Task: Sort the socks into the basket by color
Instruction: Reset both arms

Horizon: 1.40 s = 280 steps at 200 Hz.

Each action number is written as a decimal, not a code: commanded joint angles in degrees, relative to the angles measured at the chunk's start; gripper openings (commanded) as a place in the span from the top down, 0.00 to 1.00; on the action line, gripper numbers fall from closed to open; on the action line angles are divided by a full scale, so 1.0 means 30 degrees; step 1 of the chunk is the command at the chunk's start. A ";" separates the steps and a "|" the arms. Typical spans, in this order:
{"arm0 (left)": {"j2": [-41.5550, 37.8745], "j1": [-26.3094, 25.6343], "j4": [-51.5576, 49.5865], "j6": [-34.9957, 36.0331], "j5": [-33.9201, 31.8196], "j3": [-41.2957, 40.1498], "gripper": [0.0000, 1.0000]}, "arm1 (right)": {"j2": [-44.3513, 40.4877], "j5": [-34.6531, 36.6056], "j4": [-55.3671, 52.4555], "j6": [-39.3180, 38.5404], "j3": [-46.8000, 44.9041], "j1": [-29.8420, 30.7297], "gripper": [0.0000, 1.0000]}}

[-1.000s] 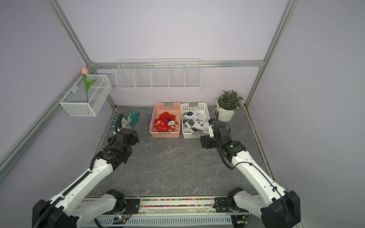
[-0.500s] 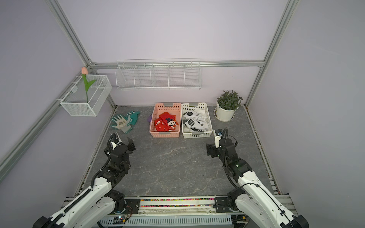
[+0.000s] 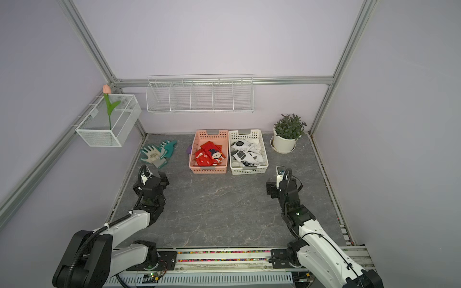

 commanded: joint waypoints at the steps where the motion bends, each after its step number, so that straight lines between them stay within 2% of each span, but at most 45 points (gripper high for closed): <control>1: 0.0709 0.0445 0.2558 0.0127 0.0655 -0.0199 0.00 | 0.0059 0.0827 0.2418 -0.0821 -0.0572 -0.0435 0.12; 76: 0.4011 0.1298 0.6540 0.0542 0.1672 -0.0105 0.00 | 0.2589 0.0637 0.5980 -0.1113 -0.0982 -0.1484 0.12; 96: 0.4044 0.1314 0.5017 0.0446 0.2054 0.0627 0.00 | 0.4091 0.0428 0.7611 -0.1325 -0.1065 -0.1947 0.12; 133: 0.4822 0.1358 0.4173 0.1079 0.3548 0.1531 0.00 | 0.7382 0.0375 1.1172 -0.2004 -0.1477 -0.3034 0.11; 152: 0.5253 0.1646 0.4424 0.1008 0.4269 0.1471 0.00 | 0.8659 -0.0083 1.3044 -0.2059 -0.1693 -0.3150 0.12; 158: 0.5470 0.1704 0.4950 0.0914 0.4223 0.1274 0.00 | 0.8988 -0.0293 1.3411 -0.2206 -0.1691 -0.3742 0.11; 174: 0.6262 0.1768 0.6879 0.1285 0.4502 0.0806 0.00 | 0.9745 -0.0132 1.4661 -0.2547 -0.1780 -0.3846 0.12; 202: 0.5997 0.1754 0.4694 0.1134 0.4737 0.1706 0.00 | 1.0709 -0.0411 1.6083 -0.3090 -0.1772 -0.4070 0.12; 234: 0.6036 0.1798 0.4714 0.1098 0.4831 0.1717 0.00 | 1.1711 -0.0659 1.7306 -0.2578 -0.1855 -0.4675 0.11; 265: 0.6036 0.1798 0.4735 0.1139 0.4816 0.1732 0.00 | 1.3348 -0.1074 2.0563 -0.2276 -0.2677 -0.4995 0.11; 280: 0.6036 0.1792 0.4736 0.1113 0.4816 0.1735 0.00 | 1.3249 -0.1080 2.0465 -0.2178 -0.2747 -0.5038 0.11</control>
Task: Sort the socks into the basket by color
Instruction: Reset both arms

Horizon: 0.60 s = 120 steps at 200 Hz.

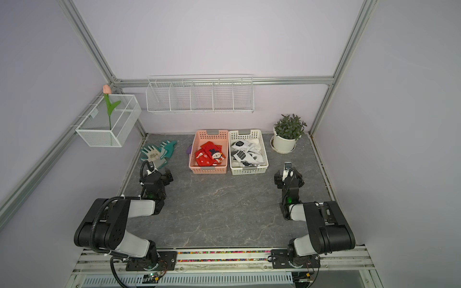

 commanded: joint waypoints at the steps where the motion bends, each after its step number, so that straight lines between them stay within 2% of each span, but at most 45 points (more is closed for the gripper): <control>1: -0.0047 0.0098 -0.0102 0.0199 0.0109 0.0489 0.00 | 0.0207 -0.0353 0.2142 0.0183 -0.0441 -0.0144 0.11; 24: -0.0033 0.0099 -0.0103 0.0200 0.0111 0.0478 0.00 | 0.0984 -0.1185 0.2563 0.0492 -0.0408 -0.0555 0.12; 38: -0.0047 0.0100 -0.0105 0.0217 0.0109 0.0489 0.00 | 0.1939 -0.1231 0.3992 0.0354 -0.0472 -0.0630 0.12; 52: -0.0044 0.0097 -0.0105 0.0204 0.0109 0.0489 0.00 | 0.1171 -0.1234 0.2572 0.0634 -0.0394 -0.0648 0.11; 69: -0.0047 0.0100 -0.0118 0.0202 0.0109 0.0467 0.00 | 0.1755 -0.1098 0.3089 0.0529 -0.0095 -0.0649 0.11; 79: -0.0047 0.0100 -0.0088 0.0200 0.0108 0.0475 0.00 | 0.1380 -0.1091 0.0941 0.0766 0.0701 -0.0754 0.11; 98: -0.0047 0.0100 -0.0110 0.0203 0.0109 0.0475 0.00 | 0.1236 -0.3400 -0.1228 0.1646 0.1639 -0.2014 0.11; 120: -0.0047 0.0100 -0.0109 0.0214 0.0083 0.0489 0.00 | 0.1225 -0.3539 -0.1096 0.1641 0.1554 -0.2073 0.11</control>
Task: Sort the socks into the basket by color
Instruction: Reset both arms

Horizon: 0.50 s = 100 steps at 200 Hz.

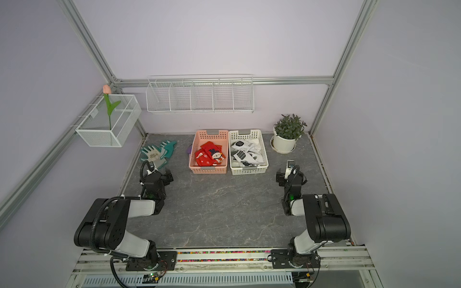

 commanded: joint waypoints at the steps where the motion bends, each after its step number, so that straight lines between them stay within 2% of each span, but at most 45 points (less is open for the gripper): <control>1: -0.0047 0.0100 -0.0091 0.0223 0.0001 0.0489 0.00 | -0.0229 -0.1190 -0.1041 0.0505 0.0068 -0.0237 0.11; 100: -0.0040 0.0100 -0.0094 0.0203 -0.0004 0.0489 0.00 | -0.0228 -0.1191 -0.0941 0.0505 0.0040 -0.0248 0.11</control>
